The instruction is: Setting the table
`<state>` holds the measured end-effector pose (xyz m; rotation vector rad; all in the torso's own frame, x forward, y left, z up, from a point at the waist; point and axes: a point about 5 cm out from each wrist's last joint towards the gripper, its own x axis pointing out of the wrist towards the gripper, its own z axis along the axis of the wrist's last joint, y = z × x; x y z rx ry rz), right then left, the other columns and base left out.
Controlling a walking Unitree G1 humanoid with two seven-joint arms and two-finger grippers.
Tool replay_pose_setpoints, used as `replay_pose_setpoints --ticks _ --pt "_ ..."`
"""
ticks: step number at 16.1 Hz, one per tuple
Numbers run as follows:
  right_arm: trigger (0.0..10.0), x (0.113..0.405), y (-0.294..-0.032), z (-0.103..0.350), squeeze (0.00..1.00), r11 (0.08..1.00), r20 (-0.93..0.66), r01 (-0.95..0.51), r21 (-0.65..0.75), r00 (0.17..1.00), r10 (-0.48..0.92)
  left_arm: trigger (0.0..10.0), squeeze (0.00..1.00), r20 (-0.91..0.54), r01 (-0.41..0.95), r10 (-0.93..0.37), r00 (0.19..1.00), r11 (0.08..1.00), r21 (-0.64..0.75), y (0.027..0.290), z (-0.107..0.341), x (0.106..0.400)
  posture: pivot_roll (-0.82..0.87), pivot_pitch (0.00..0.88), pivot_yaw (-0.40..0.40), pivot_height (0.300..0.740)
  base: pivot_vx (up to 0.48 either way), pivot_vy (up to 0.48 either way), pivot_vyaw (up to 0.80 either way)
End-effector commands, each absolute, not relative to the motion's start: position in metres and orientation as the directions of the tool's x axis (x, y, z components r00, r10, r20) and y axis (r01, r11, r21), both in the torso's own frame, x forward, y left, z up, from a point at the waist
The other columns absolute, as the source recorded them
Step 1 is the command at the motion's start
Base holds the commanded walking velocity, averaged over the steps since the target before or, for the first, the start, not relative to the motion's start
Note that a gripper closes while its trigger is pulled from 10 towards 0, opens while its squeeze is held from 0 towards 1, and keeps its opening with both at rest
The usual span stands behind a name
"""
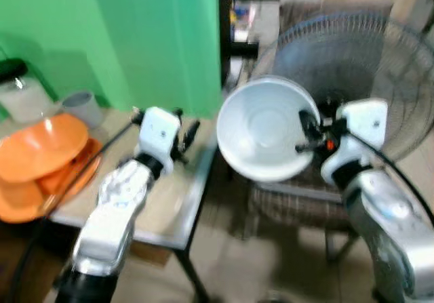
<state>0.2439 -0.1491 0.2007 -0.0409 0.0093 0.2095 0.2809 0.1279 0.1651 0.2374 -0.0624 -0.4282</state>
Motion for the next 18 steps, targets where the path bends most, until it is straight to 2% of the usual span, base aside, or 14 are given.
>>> replay_pose_setpoints --ticks 1,4,8,14,18 --pt "10.0 0.244 -0.145 0.207 0.0 0.976 0.025 -0.215 -0.041 0.976 0.216 10.0 0.0 0.033 0.384 -0.407 0.913 0.884 0.265 0.132 0.172 0.285 -0.03 0.0 0.096 0.74 0.0 0.0 -0.8" --pt "10.0 0.248 -0.153 0.207 0.0 0.983 0.03 -0.179 -0.039 0.983 0.18 10.0 0.0 0.046 0.394 -0.418 0.907 0.882 0.257 0.124 0.175 0.285 -0.01 0.0 0.085 0.74 0.0 0.0 -0.8" --pt "10.0 0.249 -0.144 0.206 0.0 0.977 0.032 -0.208 -0.043 0.977 0.209 10.0 0.0 0.029 0.382 -0.404 0.914 0.884 0.27 0.135 0.172 0.283 -0.01 0.0 0.086 0.74 0.0 0.0 -0.8" --pt "10.0 0.253 -0.15 0.206 0.0 0.984 0.038 -0.171 -0.038 0.984 0.173 10.0 0.0 0.03 0.364 -0.381 0.924 0.9 0.238 0.136 0.172 0.284 -0.01 0.0 0.089 0.74 0.0 0.0 -0.8" --pt "10.0 0.251 -0.156 0.208 0.0 0.991 0.038 -0.118 -0.057 0.992 0.12 10.0 0.0 0.038 0.291 -0.301 0.953 0.942 0.169 0.139 0.173 0.296 -0.01 0.0 0.084 0.74 0.0 0.0 -0.8"
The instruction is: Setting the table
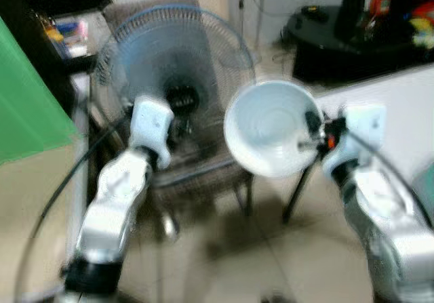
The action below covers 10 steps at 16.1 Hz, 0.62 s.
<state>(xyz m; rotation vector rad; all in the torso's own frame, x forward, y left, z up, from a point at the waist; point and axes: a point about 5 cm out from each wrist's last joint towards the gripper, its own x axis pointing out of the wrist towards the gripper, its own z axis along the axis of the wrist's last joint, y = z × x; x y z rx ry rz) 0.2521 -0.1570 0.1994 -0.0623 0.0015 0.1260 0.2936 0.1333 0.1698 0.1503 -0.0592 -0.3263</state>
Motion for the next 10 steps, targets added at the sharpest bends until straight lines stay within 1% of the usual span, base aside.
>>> replay_pose_setpoints --ticks 1,3,5,6,7,8,10 --pt "10.0 0.253 -0.156 0.208 0.0 0.99 0.037 -0.128 -0.064 0.991 0.131 10.0 0.0 0.034 0.286 -0.296 0.955 0.942 0.174 0.14 0.173 0.293 -0.01 0.0 0.08 0.74 0.0 0.0 -0.8" --pt "10.0 0.253 -0.15 0.209 0.0 0.987 0.041 -0.143 -0.071 0.988 0.146 10.0 0.0 0.015 0.261 -0.269 0.963 0.947 0.184 0.15 0.166 0.291 -0.04 0.0 0.084 0.74 0.0 0.0 -0.8" --pt "10.0 0.252 -0.15 0.209 0.0 0.989 0.043 -0.135 -0.065 0.989 0.138 10.0 0.0 0.027 0.241 -0.25 0.968 0.953 0.181 0.151 0.168 0.297 -0.03 0.0 0.081 0.74 0.0 0.0 -0.8" --pt "10.0 0.253 -0.151 0.208 0.0 0.989 0.036 -0.137 -0.063 0.99 0.14 10.0 0.0 0.037 0.231 -0.24 0.97 0.957 0.174 0.149 0.171 0.296 0.0 0.0 0.05 0.74 0.0 0.0 -0.8" --pt "10.0 0.254 -0.152 0.207 0.0 0.988 0.034 -0.139 -0.064 0.989 0.142 10.0 0.0 0.04 0.226 -0.236 0.971 0.959 0.172 0.149 0.172 0.295 0.01 0.0 0.044 0.74 0.0 0.0 -0.8" --pt "10.0 0.259 -0.146 0.203 0.0 0.985 0.024 -0.165 -0.047 0.986 0.167 10.0 0.0 0.022 0.224 -0.233 0.972 0.954 0.199 0.152 0.17 0.284 0.07 0.0 0.01 0.74 0.0 0.0 -0.8" --pt "10.0 0.261 -0.139 0.198 0.0 0.981 0.013 -0.186 -0.049 0.982 0.186 10.0 0.0 0.018 0.201 -0.208 0.978 0.959 0.198 0.159 0.167 0.278 0.07 0.0 -0.015 0.74 0.0 0.0 -0.8"
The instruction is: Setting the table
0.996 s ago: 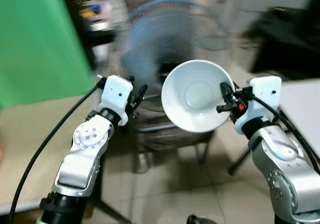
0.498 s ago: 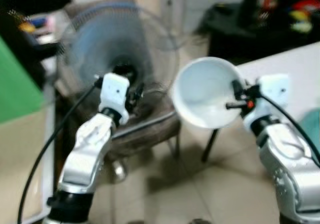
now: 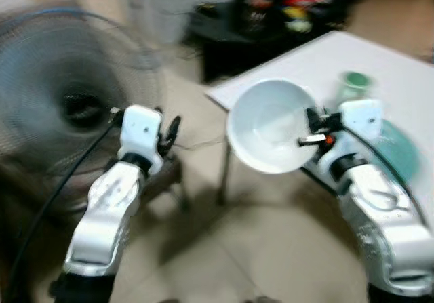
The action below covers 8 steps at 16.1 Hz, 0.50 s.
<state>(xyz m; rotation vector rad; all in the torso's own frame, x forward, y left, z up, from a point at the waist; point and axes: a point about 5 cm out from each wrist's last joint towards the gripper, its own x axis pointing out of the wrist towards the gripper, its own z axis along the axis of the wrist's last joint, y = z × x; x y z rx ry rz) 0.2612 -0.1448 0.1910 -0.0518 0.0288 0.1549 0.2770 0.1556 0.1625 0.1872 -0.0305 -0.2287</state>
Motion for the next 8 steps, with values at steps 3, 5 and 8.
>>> replay_pose_setpoints --ticks 3,5,8 --pt "10.0 0.2643 -0.1394 0.2022 0.0 0.979 0.019 -0.203 -0.032 0.979 0.203 10.0 0.0 0.025 0.167 -0.176 0.984 0.966 0.195 0.1615 0.1667 0.2775 0.08 0.0 -0.031 0.74 0.0 0.0 -0.8" --pt "10.0 0.2688 -0.1423 0.2008 0.0 0.981 0.017 -0.195 -0.004 0.981 0.195 10.0 0.0 0.037 0.19 -0.201 0.979 0.964 0.188 0.1568 0.1722 0.2752 0.11 0.0 -0.032 0.74 0.0 0.0 -0.8" --pt "10.0 0.2635 -0.1374 0.204 0.0 0.981 0.032 -0.193 0.003 0.981 0.193 10.0 0.0 0.04 0.202 -0.21 0.977 0.969 0.145 0.1619 0.1713 0.2799 0.02 0.0 0.04 0.74 0.0 0.0 -0.8"
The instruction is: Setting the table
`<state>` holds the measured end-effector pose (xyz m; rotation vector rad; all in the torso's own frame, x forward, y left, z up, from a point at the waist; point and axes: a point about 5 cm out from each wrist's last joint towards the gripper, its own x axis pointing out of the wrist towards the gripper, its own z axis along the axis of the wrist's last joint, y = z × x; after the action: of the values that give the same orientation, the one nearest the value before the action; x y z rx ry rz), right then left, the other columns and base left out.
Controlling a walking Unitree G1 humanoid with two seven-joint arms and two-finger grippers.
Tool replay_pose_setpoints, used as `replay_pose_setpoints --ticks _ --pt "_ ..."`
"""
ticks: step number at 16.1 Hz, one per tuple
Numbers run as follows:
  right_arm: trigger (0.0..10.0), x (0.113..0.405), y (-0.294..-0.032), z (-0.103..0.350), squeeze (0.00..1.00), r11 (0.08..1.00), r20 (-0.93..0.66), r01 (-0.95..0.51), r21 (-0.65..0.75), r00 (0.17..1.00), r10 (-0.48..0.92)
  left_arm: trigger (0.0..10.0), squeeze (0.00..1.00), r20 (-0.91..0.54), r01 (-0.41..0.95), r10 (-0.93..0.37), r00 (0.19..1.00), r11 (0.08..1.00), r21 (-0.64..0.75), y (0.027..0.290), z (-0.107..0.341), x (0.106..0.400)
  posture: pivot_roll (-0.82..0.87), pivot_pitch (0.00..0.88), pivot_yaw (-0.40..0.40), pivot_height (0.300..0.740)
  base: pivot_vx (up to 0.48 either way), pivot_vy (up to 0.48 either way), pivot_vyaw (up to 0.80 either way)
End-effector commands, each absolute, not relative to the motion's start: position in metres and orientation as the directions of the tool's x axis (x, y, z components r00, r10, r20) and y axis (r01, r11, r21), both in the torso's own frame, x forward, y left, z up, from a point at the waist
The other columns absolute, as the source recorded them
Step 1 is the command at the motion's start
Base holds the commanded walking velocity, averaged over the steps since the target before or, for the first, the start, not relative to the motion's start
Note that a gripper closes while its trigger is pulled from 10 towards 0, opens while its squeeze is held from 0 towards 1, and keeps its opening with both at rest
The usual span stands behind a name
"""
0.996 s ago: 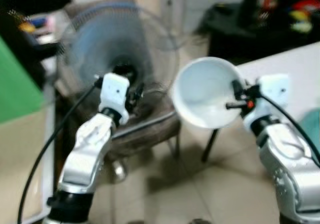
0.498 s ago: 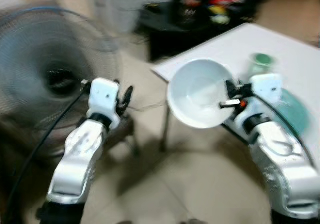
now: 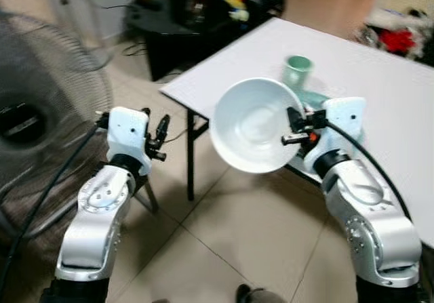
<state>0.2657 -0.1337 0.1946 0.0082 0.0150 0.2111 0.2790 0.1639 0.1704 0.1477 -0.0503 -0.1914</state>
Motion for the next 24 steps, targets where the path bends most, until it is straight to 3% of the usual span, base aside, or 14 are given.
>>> replay_pose_setpoints --ticks 1,6,10,24 --pt "10.0 0.261 -0.139 0.205 0.0 0.983 0.034 -0.183 0.011 0.983 0.183 10.0 0.0 0.04 0.209 -0.217 0.975 0.968 0.142 0.161 0.171 0.283 0.01 0.0 0.045 0.74 0.0 0.0 -0.79" --pt "10.0 0.256 -0.153 0.201 0.0 0.992 0.003 -0.126 -0.003 0.992 0.126 10.0 0.0 0.039 0.252 -0.259 0.965 0.959 0.129 0.152 0.171 0.289 -0.01 0.0 0.059 0.74 0.0 0.0 -0.09" --pt "10.0 0.259 -0.152 0.202 0.0 0.992 0.002 -0.129 -0.003 0.992 0.129 10.0 0.0 0.045 0.248 -0.256 0.966 0.959 0.135 0.153 0.171 0.291 0.0 0.0 0.044 0.74 0.0 0.0 -0.73" --pt "10.0 0.261 -0.152 0.203 0.0 0.991 -0.001 -0.134 0.001 0.991 0.134 10.0 0.0 0.05 0.254 -0.264 0.963 0.957 0.143 0.156 0.173 0.292 0.0 0.0 0.061 0.74 0.292 0.0 -0.17"
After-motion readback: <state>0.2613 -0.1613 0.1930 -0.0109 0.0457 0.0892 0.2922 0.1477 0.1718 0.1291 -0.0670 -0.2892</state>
